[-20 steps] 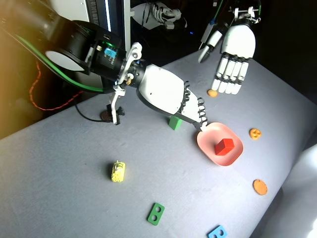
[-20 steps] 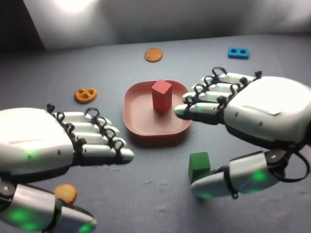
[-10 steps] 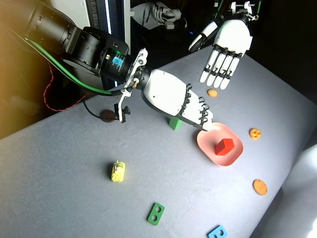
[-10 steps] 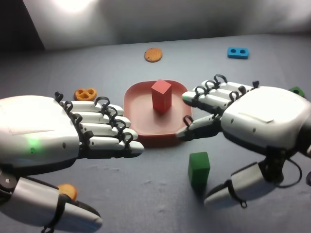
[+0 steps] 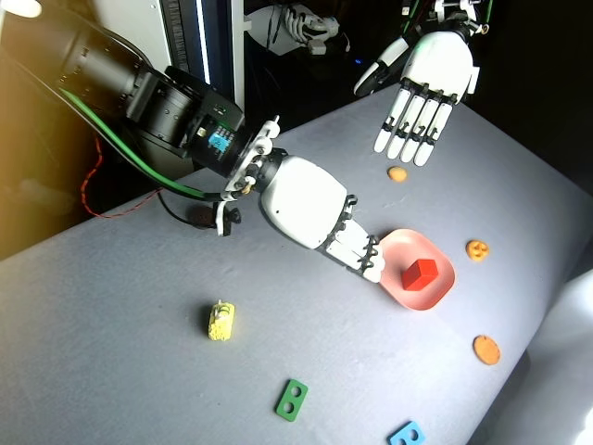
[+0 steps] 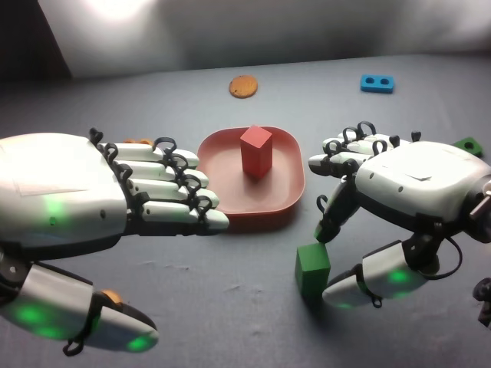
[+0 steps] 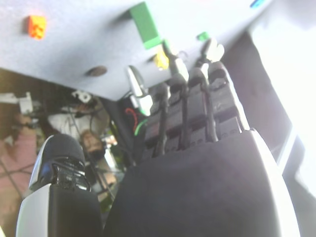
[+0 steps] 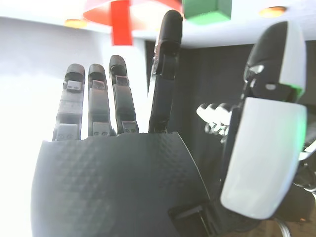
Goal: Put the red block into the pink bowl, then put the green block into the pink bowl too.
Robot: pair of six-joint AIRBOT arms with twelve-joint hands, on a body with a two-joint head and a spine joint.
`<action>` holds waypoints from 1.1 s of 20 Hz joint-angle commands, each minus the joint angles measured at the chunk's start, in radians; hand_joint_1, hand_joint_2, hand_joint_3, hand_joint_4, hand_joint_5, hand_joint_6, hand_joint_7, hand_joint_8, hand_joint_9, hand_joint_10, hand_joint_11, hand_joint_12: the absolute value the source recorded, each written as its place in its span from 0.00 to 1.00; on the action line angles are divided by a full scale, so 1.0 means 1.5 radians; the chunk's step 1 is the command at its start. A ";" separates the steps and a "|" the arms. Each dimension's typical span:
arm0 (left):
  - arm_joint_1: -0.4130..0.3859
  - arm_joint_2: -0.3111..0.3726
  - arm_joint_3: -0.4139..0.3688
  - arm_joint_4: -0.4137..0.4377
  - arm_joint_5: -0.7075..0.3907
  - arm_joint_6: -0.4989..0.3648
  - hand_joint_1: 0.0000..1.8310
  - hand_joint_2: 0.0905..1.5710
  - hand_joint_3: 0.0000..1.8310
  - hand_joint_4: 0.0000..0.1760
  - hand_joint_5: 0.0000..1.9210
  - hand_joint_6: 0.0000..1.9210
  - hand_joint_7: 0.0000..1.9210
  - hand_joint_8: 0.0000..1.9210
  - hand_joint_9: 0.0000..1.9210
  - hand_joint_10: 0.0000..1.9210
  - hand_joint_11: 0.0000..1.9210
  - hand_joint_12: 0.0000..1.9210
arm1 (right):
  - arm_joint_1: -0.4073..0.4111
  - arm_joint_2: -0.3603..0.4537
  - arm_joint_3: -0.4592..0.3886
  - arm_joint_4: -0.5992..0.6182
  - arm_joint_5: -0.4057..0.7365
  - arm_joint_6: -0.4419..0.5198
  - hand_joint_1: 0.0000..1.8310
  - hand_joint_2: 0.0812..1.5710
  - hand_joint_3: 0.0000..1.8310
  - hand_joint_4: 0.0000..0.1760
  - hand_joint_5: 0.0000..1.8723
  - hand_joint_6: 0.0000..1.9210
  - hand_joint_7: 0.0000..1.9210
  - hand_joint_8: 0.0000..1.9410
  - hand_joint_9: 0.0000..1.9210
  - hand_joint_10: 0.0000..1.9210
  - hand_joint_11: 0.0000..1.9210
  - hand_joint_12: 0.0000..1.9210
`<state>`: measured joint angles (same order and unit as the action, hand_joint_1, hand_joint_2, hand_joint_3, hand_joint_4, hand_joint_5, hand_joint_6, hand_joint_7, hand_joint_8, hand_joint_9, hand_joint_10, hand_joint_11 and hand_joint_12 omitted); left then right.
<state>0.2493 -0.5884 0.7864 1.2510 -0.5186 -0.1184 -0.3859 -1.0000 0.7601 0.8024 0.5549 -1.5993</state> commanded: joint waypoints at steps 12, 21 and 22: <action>-0.007 0.002 -0.002 -0.025 -0.035 -0.001 0.07 0.71 0.00 0.00 0.10 0.00 0.08 0.00 0.05 0.01 0.01 0.01 | 0.017 -0.035 0.042 -0.032 0.043 0.007 0.41 0.47 0.01 0.56 0.48 0.00 0.10 0.00 0.00 0.00 0.00 0.00; -0.011 0.001 -0.006 -0.036 -0.030 0.001 0.06 0.71 0.00 0.00 0.08 0.00 0.07 0.00 0.04 0.00 0.01 0.01 | 0.008 -0.055 0.051 -0.062 0.036 0.007 0.41 0.46 0.00 0.52 0.49 0.00 0.12 0.00 0.00 0.00 0.00 0.00; -0.011 0.000 -0.006 -0.036 -0.028 0.001 0.04 0.72 0.00 0.00 0.08 0.00 0.06 0.00 0.04 0.00 0.00 0.00 | 0.007 -0.059 0.054 -0.062 0.036 0.007 0.42 0.45 0.00 0.47 0.50 0.00 0.13 0.01 0.00 0.00 0.00 0.00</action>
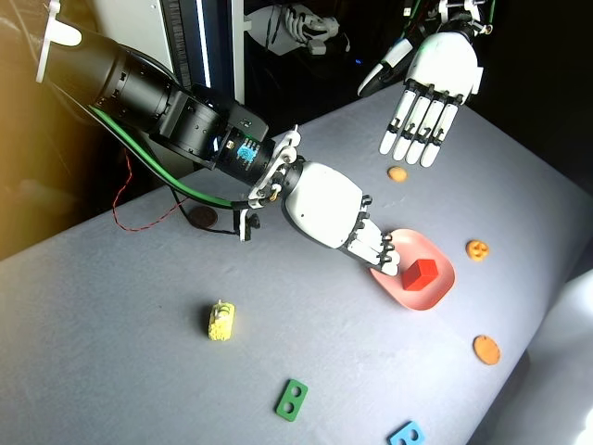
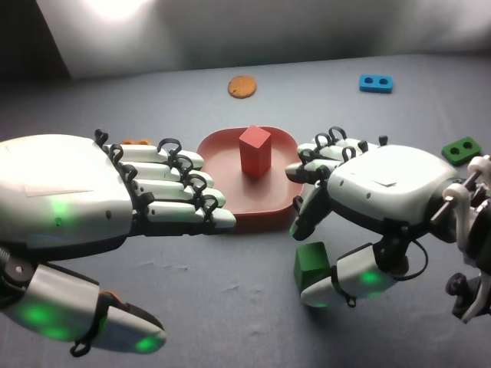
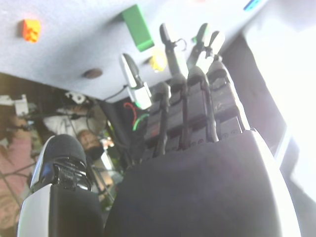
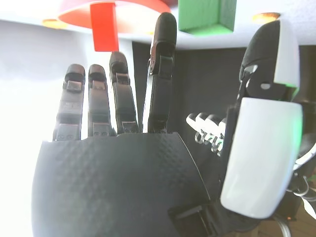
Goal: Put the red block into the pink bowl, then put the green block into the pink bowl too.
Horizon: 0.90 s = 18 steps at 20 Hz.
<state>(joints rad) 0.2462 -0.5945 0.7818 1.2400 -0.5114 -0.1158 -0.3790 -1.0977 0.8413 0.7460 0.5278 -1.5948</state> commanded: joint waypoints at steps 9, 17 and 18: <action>-0.009 -0.001 -0.003 -0.031 -0.029 0.000 0.04 0.71 0.00 0.00 0.08 0.01 0.07 0.01 0.04 0.01 0.00 0.00 | -0.009 -0.016 0.025 -0.028 0.054 0.004 0.44 0.45 0.00 0.53 0.52 0.01 0.10 0.00 0.00 0.00 0.00 0.00; -0.006 -0.002 -0.003 -0.031 -0.028 0.006 0.05 0.71 0.00 0.00 0.09 0.00 0.07 0.00 0.04 0.00 0.00 0.00 | -0.015 -0.027 0.030 -0.040 0.054 0.004 0.51 0.47 0.00 0.28 0.59 0.02 0.06 0.00 0.00 0.00 0.00 0.00; -0.004 -0.003 -0.003 -0.031 -0.029 0.006 0.05 0.71 0.00 0.00 0.09 0.00 0.07 0.00 0.04 0.00 0.00 0.00 | -0.015 -0.027 0.031 -0.040 0.054 0.004 0.51 0.47 0.00 0.28 0.59 0.02 0.06 0.00 0.00 0.00 0.00 0.00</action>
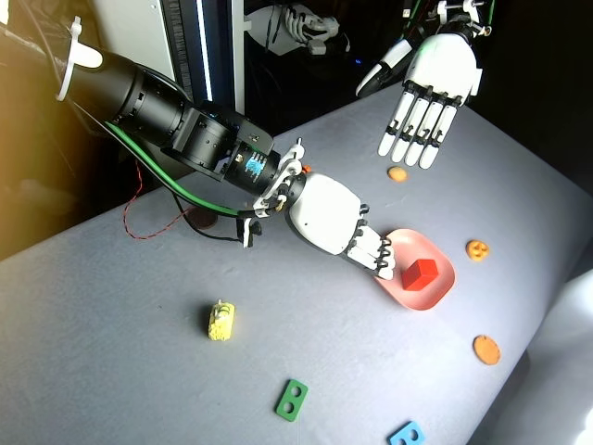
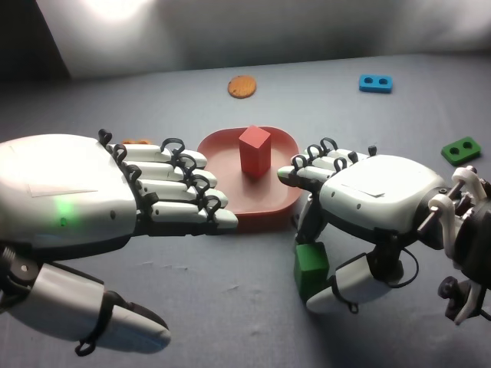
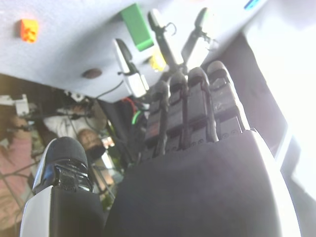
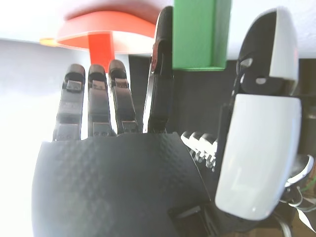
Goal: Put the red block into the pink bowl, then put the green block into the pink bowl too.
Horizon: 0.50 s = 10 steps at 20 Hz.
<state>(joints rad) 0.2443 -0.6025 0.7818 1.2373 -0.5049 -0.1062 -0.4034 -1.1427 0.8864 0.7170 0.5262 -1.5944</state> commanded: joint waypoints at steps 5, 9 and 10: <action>0.010 0.002 -0.005 -0.047 -0.035 0.017 0.02 0.72 0.00 0.00 0.08 0.00 0.06 0.00 0.03 0.00 0.00 0.00 | -0.001 0.004 0.002 -0.021 0.055 0.004 0.59 0.56 0.00 0.90 0.74 0.06 0.12 0.01 0.00 0.00 0.00 0.00; 0.033 -0.001 -0.008 -0.097 -0.041 0.065 0.02 0.71 0.00 0.00 0.09 0.00 0.08 0.00 0.04 0.01 0.00 0.00 | -0.001 0.004 0.002 -0.021 0.056 0.004 0.62 0.59 0.00 0.82 0.77 0.07 0.18 0.01 0.03 0.01 0.00 0.00; 0.033 -0.002 -0.008 -0.097 -0.040 0.066 0.02 0.71 0.00 0.00 0.09 0.00 0.08 0.00 0.05 0.01 0.00 0.00 | -0.001 0.004 0.002 -0.021 0.056 0.004 0.62 0.59 0.00 0.79 0.78 0.07 0.18 0.01 0.04 0.01 0.00 0.00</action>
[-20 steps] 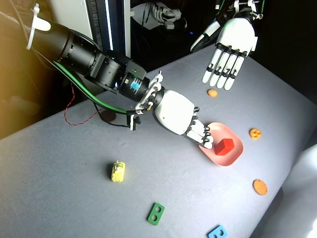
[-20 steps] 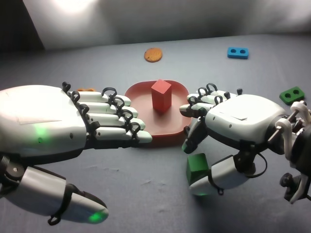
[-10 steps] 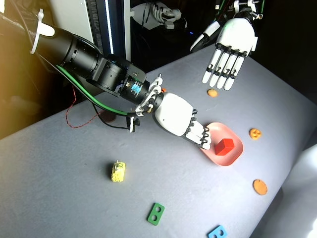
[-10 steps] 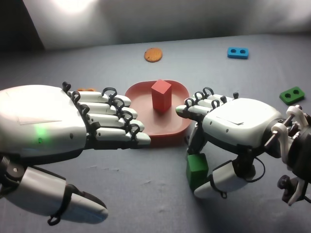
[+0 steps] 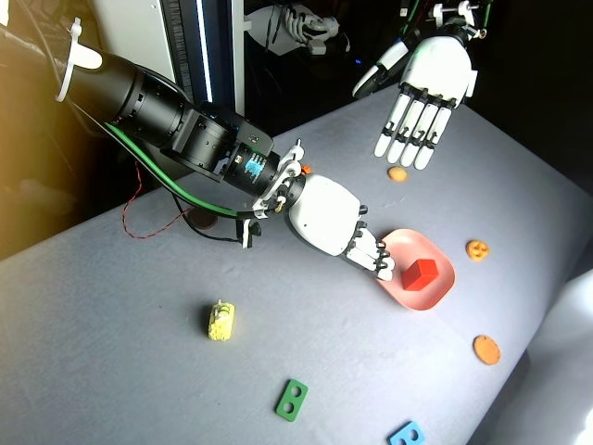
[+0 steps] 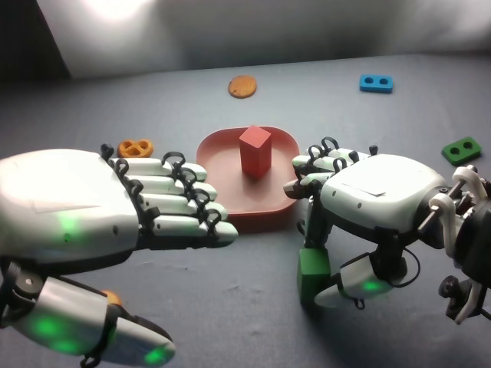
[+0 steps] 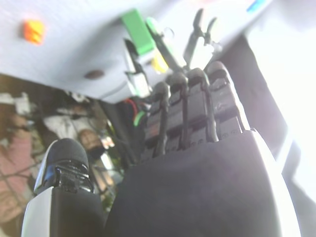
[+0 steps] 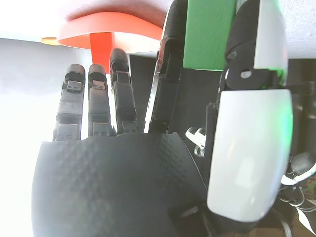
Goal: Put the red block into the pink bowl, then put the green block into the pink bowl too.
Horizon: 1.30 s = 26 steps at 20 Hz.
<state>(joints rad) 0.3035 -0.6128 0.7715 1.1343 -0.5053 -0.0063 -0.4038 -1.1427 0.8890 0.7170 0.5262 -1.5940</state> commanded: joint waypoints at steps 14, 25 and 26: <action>-0.018 -0.007 -0.001 -0.040 -0.025 0.009 0.03 0.72 0.00 0.00 0.09 0.00 0.07 0.00 0.03 0.00 0.00 0.00 | 0.122 -0.030 0.063 -0.063 0.037 -0.018 0.61 0.60 0.00 0.75 0.71 0.19 0.25 0.00 0.09 0.00 0.00 0.00; -0.021 -0.009 0.004 -0.040 -0.024 0.011 0.01 0.72 0.00 0.00 0.08 0.00 0.07 0.00 0.03 0.00 0.00 0.00 | 0.187 -0.166 0.226 -0.062 -0.010 -0.023 0.62 0.60 0.00 0.75 0.73 0.16 0.25 0.00 0.07 0.00 0.00 0.00; -0.021 -0.009 0.005 -0.040 -0.024 0.011 0.01 0.72 0.00 0.00 0.09 0.00 0.08 0.00 0.03 0.00 0.00 0.00 | 0.188 -0.177 0.241 -0.062 -0.010 -0.023 0.61 0.60 0.00 0.95 0.73 0.16 0.24 0.00 0.07 0.00 0.00 0.00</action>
<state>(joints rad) 0.2855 -0.6327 0.7769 1.1114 -0.4808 0.0078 -0.1341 -1.4254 1.2541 0.6479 0.4191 -1.6287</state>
